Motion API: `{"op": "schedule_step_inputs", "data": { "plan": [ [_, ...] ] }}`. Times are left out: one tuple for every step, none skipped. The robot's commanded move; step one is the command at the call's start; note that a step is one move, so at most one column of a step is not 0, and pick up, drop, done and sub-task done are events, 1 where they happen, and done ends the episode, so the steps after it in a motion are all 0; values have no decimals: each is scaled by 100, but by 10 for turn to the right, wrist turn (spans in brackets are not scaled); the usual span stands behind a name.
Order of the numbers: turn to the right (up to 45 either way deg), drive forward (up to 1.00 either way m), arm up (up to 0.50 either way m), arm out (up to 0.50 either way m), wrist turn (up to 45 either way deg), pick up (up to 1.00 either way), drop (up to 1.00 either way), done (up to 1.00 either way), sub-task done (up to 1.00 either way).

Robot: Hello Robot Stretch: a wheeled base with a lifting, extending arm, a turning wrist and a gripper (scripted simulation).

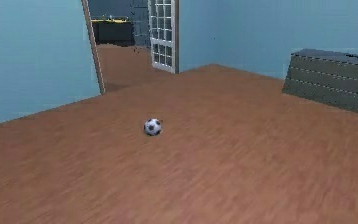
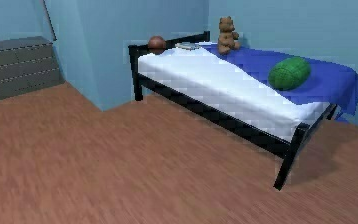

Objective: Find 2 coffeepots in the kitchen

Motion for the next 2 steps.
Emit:
{"op": "schedule_step_inputs", "data": {
  "plan": [
    [60, 0, 0, 0, 0, 0, 0, 0, 0],
    [0, 10, 0, 0, 0, 0, 0, 0, 0]
  ]
}}
